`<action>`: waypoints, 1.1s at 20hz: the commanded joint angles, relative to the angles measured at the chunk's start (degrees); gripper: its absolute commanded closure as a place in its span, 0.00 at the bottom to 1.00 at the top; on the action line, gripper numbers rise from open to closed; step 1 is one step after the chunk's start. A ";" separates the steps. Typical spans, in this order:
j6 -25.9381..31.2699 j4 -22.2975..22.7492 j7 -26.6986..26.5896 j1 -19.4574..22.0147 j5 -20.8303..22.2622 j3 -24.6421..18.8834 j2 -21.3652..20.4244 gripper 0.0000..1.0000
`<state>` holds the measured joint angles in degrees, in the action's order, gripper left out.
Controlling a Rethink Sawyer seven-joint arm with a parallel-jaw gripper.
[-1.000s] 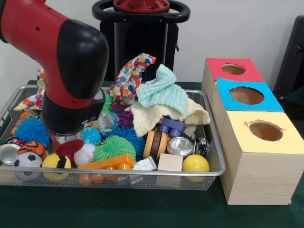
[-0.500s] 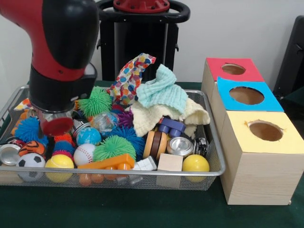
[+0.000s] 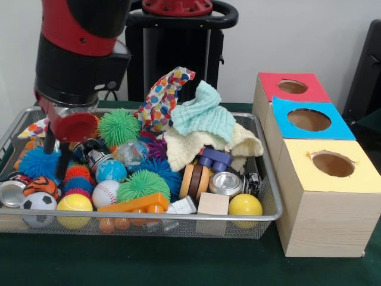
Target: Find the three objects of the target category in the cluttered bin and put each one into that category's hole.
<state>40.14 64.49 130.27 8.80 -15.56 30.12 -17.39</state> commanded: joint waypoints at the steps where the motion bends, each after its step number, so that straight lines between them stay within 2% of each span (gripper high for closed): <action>1: 2.24 9.26 5.38 -3.03 1.47 -6.59 0.18 0.00; 6: 1.11 9.47 7.83 -5.34 1.08 -5.87 1.22 0.00; 9: -1.59 10.95 7.78 -5.50 0.46 -6.96 1.29 0.00; 16: -2.08 13.31 5.86 -4.98 0.20 -8.98 0.59 0.00; 20: 1.44 15.82 3.97 -4.84 0.36 -8.98 -2.12 0.00; 22: 3.95 18.25 3.02 -4.99 0.25 -8.59 -5.25 0.00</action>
<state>39.96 72.28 130.27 2.92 -15.56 28.82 -18.83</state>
